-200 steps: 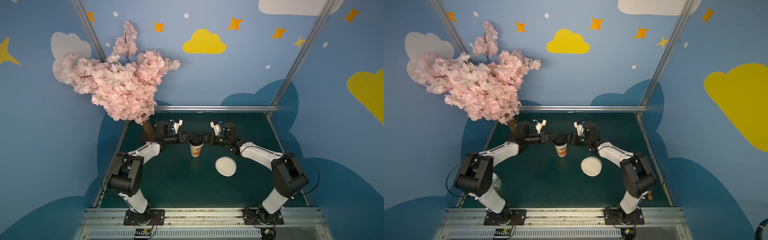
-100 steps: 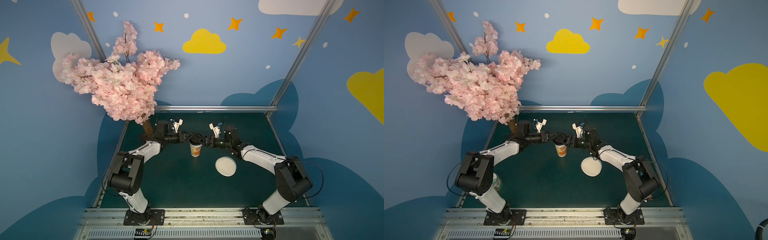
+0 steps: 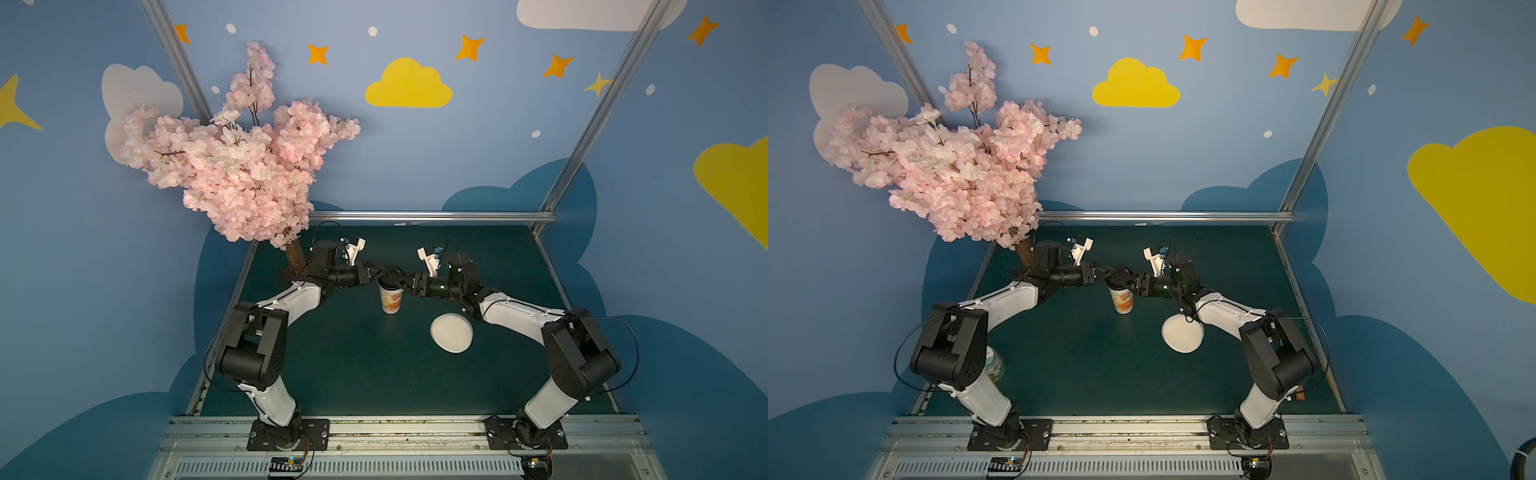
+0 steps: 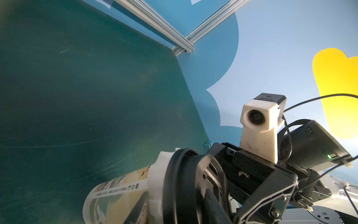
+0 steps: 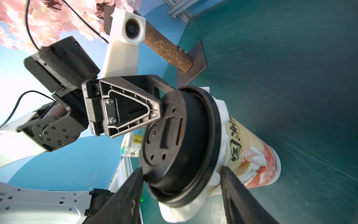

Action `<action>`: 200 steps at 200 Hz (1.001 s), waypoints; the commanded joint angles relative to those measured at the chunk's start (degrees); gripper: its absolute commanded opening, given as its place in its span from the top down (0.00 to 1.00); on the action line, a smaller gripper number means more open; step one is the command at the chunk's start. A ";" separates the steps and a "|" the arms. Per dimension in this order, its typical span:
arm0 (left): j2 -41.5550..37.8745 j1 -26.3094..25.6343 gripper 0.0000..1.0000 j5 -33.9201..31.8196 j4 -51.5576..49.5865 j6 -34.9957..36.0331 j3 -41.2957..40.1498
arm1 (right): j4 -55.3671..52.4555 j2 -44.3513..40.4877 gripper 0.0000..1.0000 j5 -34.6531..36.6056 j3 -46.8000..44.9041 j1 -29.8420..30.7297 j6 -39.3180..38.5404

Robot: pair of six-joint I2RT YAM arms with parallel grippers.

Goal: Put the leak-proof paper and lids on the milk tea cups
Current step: Secure the cup lid on the cup.

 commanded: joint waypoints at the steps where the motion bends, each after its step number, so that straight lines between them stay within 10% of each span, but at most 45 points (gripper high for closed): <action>1: 7.33 -1.40 0.56 -7.36 -19.53 4.20 -5.57 | 1.37 3.41 0.39 4.44 -3.60 0.42 -0.96; 200: 7.57 -1.40 0.57 -7.30 -19.89 4.17 -5.46 | 16.93 9.14 0.43 10.38 -14.84 0.86 7.74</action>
